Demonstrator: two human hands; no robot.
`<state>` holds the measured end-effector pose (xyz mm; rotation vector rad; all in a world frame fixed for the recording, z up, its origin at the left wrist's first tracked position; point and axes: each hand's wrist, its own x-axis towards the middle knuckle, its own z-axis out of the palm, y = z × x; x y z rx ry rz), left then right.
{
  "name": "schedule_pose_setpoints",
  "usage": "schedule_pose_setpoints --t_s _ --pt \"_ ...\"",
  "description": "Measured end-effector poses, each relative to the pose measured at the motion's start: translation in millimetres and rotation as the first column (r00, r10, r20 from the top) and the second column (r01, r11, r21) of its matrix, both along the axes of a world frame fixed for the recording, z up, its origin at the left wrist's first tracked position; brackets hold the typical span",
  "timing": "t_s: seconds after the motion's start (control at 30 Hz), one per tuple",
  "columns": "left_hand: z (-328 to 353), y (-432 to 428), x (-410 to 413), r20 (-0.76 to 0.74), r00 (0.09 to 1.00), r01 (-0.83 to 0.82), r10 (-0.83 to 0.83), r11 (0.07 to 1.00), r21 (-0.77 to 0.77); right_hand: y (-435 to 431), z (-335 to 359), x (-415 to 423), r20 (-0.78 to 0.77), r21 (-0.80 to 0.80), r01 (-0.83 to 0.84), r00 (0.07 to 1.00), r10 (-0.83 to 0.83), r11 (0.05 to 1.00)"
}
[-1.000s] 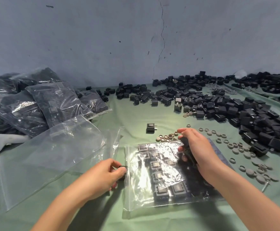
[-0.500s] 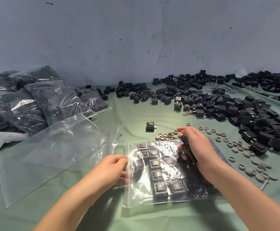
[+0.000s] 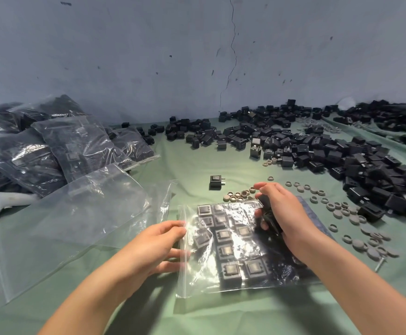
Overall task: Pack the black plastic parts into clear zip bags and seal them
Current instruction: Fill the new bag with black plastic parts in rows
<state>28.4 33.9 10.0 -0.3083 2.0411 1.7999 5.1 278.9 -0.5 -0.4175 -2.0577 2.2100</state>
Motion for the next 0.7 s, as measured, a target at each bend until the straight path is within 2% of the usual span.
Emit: schedule_pose_setpoints --t_s 0.07,0.37,0.6,0.7 --pt "1 0 0 0.001 1.000 -0.019 0.019 1.000 -0.012 0 1 0 -0.002 0.003 -0.001 1.000 0.001 1.000" --pt "6 10 1 0.067 0.998 -0.022 0.005 0.968 0.250 -3 5 4 -0.017 -0.048 -0.036 0.999 0.035 0.998" --pt "6 4 -1 0.033 0.997 -0.073 0.070 0.988 0.136 -4 2 3 -0.016 -0.063 -0.077 0.997 0.076 0.995" --pt "5 6 0 0.084 0.995 -0.077 0.060 0.975 0.211 -4 0 4 -0.013 -0.043 -0.066 0.998 0.065 0.997"
